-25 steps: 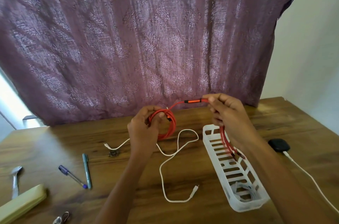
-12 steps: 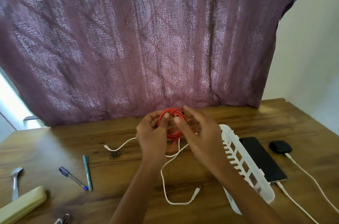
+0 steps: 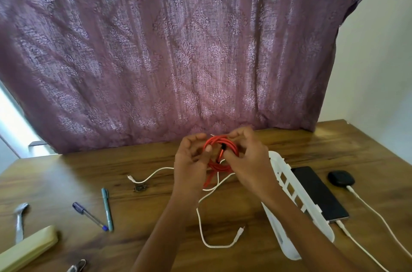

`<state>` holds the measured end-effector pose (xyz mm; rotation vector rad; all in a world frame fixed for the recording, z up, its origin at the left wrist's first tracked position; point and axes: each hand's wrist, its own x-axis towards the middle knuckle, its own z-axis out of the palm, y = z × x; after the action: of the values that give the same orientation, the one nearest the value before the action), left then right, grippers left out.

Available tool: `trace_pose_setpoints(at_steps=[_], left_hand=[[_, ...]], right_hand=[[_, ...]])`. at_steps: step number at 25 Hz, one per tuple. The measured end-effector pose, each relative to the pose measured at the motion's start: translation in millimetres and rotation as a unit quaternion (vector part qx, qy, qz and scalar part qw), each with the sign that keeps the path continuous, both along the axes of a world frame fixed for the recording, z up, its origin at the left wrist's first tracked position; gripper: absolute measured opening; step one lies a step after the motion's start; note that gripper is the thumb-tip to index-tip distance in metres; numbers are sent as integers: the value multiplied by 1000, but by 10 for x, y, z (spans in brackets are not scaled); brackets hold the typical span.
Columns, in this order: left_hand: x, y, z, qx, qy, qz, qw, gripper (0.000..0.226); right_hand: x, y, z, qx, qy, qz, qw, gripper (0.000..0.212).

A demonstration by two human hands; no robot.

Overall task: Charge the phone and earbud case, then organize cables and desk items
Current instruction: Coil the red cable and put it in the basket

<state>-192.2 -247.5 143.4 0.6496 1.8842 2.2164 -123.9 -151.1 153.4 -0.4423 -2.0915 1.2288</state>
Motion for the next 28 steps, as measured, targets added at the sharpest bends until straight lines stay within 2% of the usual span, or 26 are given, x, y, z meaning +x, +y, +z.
trace_pose_setpoints(at_steps=[1, 3, 4, 5, 8, 11, 15, 18, 20, 22, 24, 25, 26, 27, 28], left_hand=[[-32, -9, 1, -57, 102, 22, 993, 35], [-97, -12, 55, -145, 295, 19, 944, 46], [-127, 2, 67, -167, 354, -6, 920, 46], [-152, 7, 74, -183, 376, -37, 908, 45], [-154, -11, 115, -200, 320, -101, 921, 31], [-102, 6, 99, -178, 272, -134, 936, 25], [-96, 42, 103, -190, 271, -123, 936, 29], [-68, 52, 77, -225, 258, -123, 932, 31], [-46, 56, 21, -212, 204, -122, 948, 27], [-60, 65, -14, -171, 100, -131, 971, 20], [-64, 84, -49, -157, 17, -124, 980, 13], [-66, 95, -65, -150, -10, -115, 982, 14], [-63, 113, -79, -138, -31, -103, 985, 14], [-57, 126, -89, -125, -44, -85, 988, 14], [-52, 134, -99, -113, -53, -65, 990, 13]], right_hand=[[14, 1, 3, -18, 20, 2, 1000, 26], [38, 15, 13, -50, 38, 21, 998, 27], [45, 33, 20, -65, 37, 36, 997, 29], [45, 59, 25, -83, 28, 52, 995, 31], [48, 142, 41, -143, -3, 65, 988, 31], [87, 197, 83, -215, -4, 59, 975, 24], [107, 233, 77, -247, -21, 53, 967, 24], [90, 224, 64, -295, 3, 55, 954, 20], [77, 244, 64, -301, 2, 64, 951, 26], [70, 282, 43, -247, 2, 45, 968, 31], [84, 317, -20, -54, 32, -26, 998, 28], [88, 324, -87, 75, 59, -60, 994, 27], [88, 308, -167, 200, 81, -86, 973, 24], [88, 271, -232, 294, 86, -107, 946, 19], [83, 234, -286, 346, 78, -122, 927, 16]])
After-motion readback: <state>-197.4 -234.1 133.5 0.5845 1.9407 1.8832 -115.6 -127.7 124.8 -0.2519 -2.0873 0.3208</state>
